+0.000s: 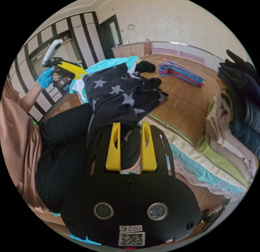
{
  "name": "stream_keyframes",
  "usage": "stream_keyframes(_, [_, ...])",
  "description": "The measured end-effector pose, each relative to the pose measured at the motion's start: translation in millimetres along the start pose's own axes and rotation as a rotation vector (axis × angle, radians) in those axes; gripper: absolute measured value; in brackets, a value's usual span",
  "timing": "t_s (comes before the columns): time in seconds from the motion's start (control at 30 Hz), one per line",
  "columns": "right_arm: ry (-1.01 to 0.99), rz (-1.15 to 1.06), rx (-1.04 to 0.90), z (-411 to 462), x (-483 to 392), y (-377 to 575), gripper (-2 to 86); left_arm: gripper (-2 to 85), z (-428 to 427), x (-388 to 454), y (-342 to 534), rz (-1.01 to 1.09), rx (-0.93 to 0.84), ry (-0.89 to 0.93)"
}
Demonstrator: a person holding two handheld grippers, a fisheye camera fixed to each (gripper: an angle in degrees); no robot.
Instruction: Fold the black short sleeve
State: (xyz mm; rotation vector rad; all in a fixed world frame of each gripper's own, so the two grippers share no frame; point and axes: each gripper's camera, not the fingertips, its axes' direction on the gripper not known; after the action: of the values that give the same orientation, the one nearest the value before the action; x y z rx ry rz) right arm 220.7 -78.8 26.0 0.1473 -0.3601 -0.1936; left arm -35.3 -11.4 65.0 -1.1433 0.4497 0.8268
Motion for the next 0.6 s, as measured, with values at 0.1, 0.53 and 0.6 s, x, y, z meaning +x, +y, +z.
stream_keyframes(0.1, [-0.021,-0.047,0.089,-1.1,-13.7,-11.8,7.1,10.8,21.4,35.7,-22.3,0.115,0.011,0.09])
stream_keyframes(0.53, [-0.113,-0.199,0.109,-4.3,-30.6,-48.5,6.1,1.3,72.3,82.8,-56.8,0.023,-0.015,0.061])
stream_keyframes(0.6, [-0.038,-0.181,0.068,-3.8,-25.5,-46.2,7.5,-0.8,68.9,85.5,-50.9,-0.01,-0.003,0.052])
